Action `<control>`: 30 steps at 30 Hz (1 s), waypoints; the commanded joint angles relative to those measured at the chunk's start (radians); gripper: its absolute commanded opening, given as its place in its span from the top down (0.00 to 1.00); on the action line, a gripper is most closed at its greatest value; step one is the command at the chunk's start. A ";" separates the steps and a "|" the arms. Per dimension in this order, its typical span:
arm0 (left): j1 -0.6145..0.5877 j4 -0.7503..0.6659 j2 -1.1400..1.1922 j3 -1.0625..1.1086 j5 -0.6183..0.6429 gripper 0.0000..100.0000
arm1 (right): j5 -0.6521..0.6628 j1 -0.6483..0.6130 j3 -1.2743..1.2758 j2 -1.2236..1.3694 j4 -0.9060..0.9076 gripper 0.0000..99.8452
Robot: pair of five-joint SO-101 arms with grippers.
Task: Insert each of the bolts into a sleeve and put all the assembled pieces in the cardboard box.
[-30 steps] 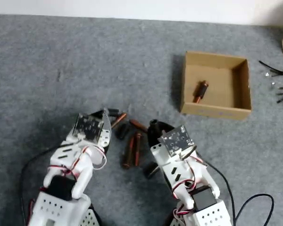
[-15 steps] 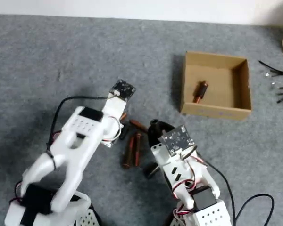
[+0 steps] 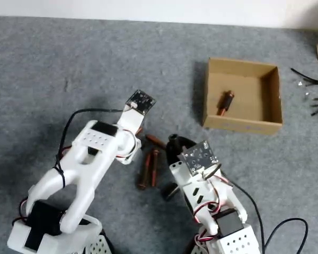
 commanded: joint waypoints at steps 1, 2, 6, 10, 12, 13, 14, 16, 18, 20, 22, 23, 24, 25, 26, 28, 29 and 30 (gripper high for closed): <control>-0.013 -0.058 -0.004 0.012 -0.006 0.79 | 0.009 0.010 0.140 -0.012 -0.018 0.99; -0.013 -0.057 -0.002 0.012 -0.006 0.79 | 0.009 0.010 0.140 -0.012 -0.018 0.99; -0.033 -0.060 -0.002 0.015 -0.006 0.79 | 0.009 0.010 0.140 -0.010 -0.018 0.99; -0.084 -0.064 0.038 -0.008 -0.006 0.79 | 0.009 0.010 0.140 -0.010 -0.018 0.99; -0.090 -0.060 0.114 -0.051 -0.006 0.79 | 0.009 0.010 0.140 -0.010 -0.018 0.99; -0.088 -0.057 0.162 -0.081 -0.006 0.79 | 0.009 0.010 0.140 -0.010 -0.018 0.99; -0.085 -0.055 0.213 -0.113 -0.006 0.79 | 0.009 0.010 0.140 -0.008 -0.018 0.99; -0.084 -0.018 0.292 -0.171 -0.006 0.79 | 0.009 0.010 0.140 -0.008 -0.018 0.99; -0.087 0.049 0.343 -0.237 -0.006 0.79 | 0.009 0.010 0.140 -0.008 -0.018 0.99; -0.090 0.095 0.371 -0.278 -0.006 0.79 | 0.009 0.019 0.140 -0.008 -0.018 0.99; -0.090 0.103 0.383 -0.288 -0.006 0.82 | 0.009 0.041 0.140 -0.015 -0.018 0.99; -0.090 0.104 0.386 -0.289 -0.006 0.84 | 0.009 0.051 0.140 -0.015 -0.018 0.99; -0.088 0.104 0.386 -0.291 -0.006 0.87 | 0.009 0.056 0.140 -0.016 -0.018 0.99; -0.088 0.106 0.387 -0.291 -0.006 0.91 | 0.009 0.058 0.140 -0.016 -0.018 0.99; -0.088 0.106 0.387 -0.292 -0.006 0.95 | 0.009 0.058 0.140 -0.016 -0.018 0.99; -0.090 0.106 0.386 -0.292 -0.006 0.99 | 0.009 0.058 0.140 -0.016 -0.018 0.99; -0.088 0.107 0.386 -0.292 -0.006 0.99 | 0.009 0.058 0.140 -0.016 -0.018 0.99; -0.087 0.107 0.384 -0.292 -0.006 0.99 | 0.009 0.058 0.140 -0.016 -0.018 0.99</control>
